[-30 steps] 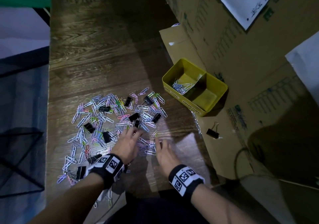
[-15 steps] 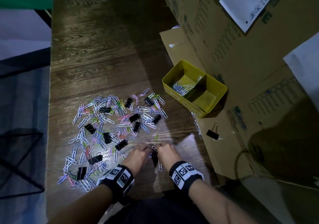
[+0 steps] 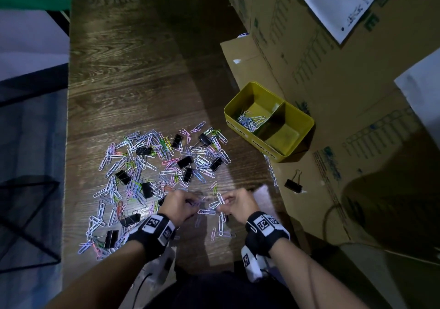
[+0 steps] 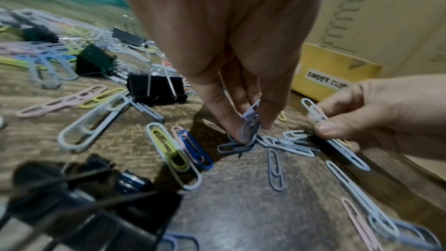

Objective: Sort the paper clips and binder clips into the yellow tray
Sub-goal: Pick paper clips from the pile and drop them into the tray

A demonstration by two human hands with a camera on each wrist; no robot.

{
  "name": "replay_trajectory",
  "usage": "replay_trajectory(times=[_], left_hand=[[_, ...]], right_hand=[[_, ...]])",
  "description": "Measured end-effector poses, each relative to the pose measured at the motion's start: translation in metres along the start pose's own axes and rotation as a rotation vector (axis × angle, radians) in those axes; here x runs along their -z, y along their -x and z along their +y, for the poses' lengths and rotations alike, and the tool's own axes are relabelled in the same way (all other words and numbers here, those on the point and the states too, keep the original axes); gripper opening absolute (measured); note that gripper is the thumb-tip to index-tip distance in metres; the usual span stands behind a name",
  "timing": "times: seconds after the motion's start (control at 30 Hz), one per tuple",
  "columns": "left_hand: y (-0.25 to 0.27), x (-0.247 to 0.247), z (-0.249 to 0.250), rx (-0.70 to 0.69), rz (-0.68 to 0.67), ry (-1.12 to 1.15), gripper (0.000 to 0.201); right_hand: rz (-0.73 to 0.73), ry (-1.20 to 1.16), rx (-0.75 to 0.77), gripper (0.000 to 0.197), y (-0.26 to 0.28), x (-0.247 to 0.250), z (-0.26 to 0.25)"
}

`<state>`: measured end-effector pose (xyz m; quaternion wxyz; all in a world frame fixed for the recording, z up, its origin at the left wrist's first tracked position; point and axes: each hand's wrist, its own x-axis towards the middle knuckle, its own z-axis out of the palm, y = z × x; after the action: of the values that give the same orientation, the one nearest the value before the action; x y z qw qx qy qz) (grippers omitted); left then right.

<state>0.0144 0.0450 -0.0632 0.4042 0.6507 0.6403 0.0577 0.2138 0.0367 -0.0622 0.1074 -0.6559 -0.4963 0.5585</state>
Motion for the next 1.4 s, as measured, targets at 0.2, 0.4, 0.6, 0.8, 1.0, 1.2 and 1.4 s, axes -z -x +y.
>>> replay_trajectory(times=[0.2, 0.4, 0.6, 0.8, 1.0, 1.2, 1.4], left_hand=[[-0.006, 0.022, -0.006, 0.27, -0.189, 0.638, 0.019], [-0.035, 0.079, 0.05, 0.248, -0.264, 0.823, 0.021], [-0.098, 0.123, 0.154, -0.018, -0.164, 0.909, 0.017], [-0.166, 0.107, 0.214, -0.221, -0.079, 0.232, 0.01], [-0.168, 0.074, 0.211, -0.255, -0.162, -0.383, 0.025], [-0.135, 0.076, 0.163, -0.499, 0.137, -0.066, 0.037], [-0.064, 0.037, 0.074, -0.661, -0.012, -0.294, 0.041]], right_hand=[[0.051, -0.324, -0.056, 0.035, -0.003, 0.019, 0.004], [0.184, -0.508, 0.04, 0.024, 0.011, 0.049, -0.016], [0.252, -0.612, 0.229, 0.018, 0.031, 0.093, -0.065], [0.387, -0.652, 0.425, 0.018, 0.02, 0.142, -0.114], [0.557, -0.547, 0.258, 0.023, -0.038, 0.18, -0.123], [0.553, 0.012, 0.181, 0.022, -0.088, 0.175, -0.125], [0.418, 0.346, 0.189, 0.043, -0.09, 0.15, -0.126]])
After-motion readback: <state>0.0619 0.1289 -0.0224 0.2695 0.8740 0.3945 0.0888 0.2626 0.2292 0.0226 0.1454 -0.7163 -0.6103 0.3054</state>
